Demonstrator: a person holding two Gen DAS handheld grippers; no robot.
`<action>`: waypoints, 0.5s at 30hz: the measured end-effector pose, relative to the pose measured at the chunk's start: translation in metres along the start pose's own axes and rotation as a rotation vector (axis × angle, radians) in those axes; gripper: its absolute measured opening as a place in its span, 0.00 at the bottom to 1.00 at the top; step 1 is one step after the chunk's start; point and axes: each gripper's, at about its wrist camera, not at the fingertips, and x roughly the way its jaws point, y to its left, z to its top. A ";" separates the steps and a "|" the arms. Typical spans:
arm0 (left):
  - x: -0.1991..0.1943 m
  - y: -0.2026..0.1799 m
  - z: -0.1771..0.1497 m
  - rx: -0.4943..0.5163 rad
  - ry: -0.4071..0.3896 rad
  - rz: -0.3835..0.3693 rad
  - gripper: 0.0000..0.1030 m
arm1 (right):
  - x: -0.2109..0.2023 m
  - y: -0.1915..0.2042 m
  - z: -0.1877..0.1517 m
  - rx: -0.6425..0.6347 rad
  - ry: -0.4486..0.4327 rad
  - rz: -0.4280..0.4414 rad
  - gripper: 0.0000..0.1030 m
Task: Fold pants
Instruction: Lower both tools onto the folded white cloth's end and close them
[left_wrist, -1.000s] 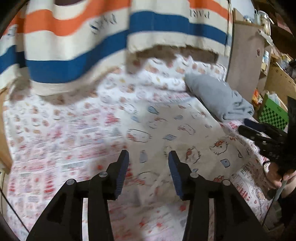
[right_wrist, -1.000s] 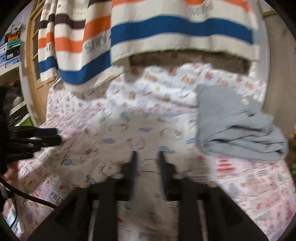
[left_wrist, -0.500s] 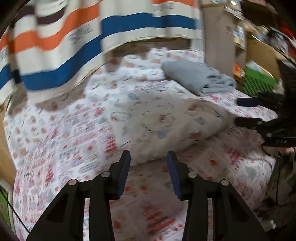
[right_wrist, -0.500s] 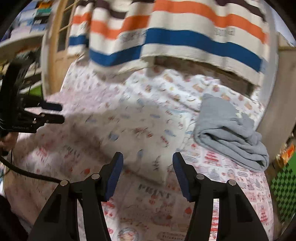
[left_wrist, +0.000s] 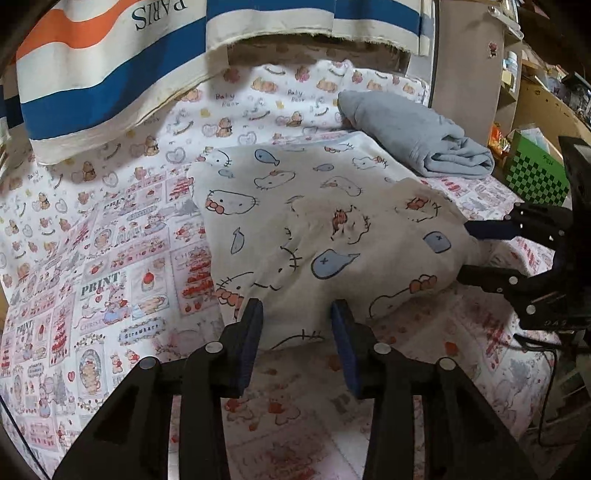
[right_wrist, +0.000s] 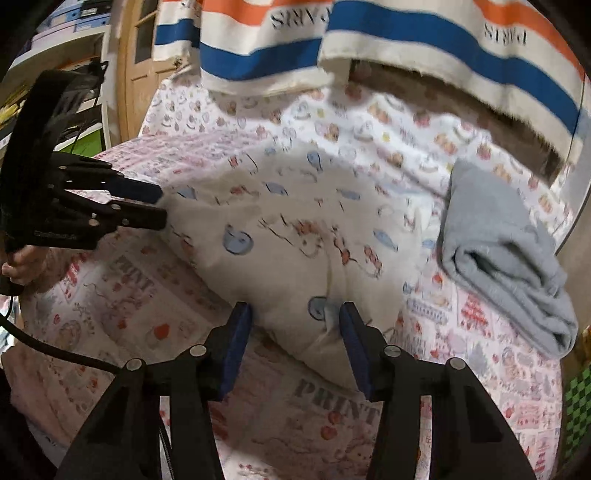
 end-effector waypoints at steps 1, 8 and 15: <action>0.002 0.000 0.000 0.000 0.004 0.002 0.37 | 0.001 -0.002 0.000 0.007 0.005 0.007 0.54; 0.007 0.009 0.000 -0.056 0.027 -0.046 0.38 | 0.017 -0.008 0.006 0.041 0.087 -0.007 0.63; 0.007 0.010 0.000 -0.071 0.029 -0.044 0.40 | 0.020 -0.009 0.007 0.055 0.069 -0.023 0.46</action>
